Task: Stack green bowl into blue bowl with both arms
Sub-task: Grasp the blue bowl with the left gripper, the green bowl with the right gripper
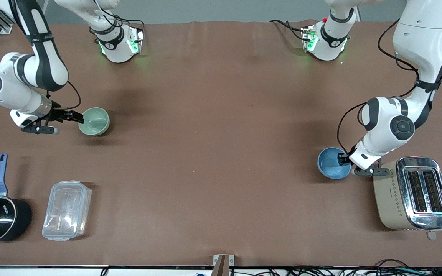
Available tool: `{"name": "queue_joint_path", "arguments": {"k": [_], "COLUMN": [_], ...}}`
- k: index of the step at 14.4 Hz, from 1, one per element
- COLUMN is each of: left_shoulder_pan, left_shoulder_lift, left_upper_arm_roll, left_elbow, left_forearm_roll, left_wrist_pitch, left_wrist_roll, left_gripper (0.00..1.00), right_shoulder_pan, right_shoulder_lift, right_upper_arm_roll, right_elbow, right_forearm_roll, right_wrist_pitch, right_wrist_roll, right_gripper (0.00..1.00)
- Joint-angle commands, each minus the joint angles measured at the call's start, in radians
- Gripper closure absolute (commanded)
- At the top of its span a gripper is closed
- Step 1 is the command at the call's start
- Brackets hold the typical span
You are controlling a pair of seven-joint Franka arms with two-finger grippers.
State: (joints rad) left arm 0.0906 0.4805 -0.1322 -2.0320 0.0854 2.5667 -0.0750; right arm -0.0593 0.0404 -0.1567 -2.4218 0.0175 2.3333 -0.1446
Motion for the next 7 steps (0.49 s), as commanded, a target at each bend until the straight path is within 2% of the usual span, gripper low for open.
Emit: {"name": "queue_joint_path", "arguments": {"k": [1,4,7], "left_shoulder_pan": [-0.002,-0.008,-0.009], "left_shoulder_lift": [0.006,-0.002,-0.005], "left_upper_arm_roll": [-0.007,-0.021,-0.069], "left_elbow": [0.024,0.024,0.027], "left_forearm_roll": [0.022,0.019,0.017], "left_wrist_pitch": [-0.003,-0.003,-0.008], "left_wrist_roll": [-0.014,-0.026,-0.118], "left_gripper": [0.96,1.0,1.0], "right_shoulder_pan": [-0.008,-0.008,-0.013], "right_shoulder_lift": [0.004,0.021,0.041], "right_upper_arm_roll": [0.008,0.008,0.008], "right_elbow": [-0.031,-0.06,-0.068], "right_forearm_roll": [-0.014,-0.014,-0.014], "right_wrist_pitch": [0.038,0.104,0.126], "right_wrist_roll": [0.0,-0.001,-0.007], "right_gripper": [0.03,0.03,0.05]}}
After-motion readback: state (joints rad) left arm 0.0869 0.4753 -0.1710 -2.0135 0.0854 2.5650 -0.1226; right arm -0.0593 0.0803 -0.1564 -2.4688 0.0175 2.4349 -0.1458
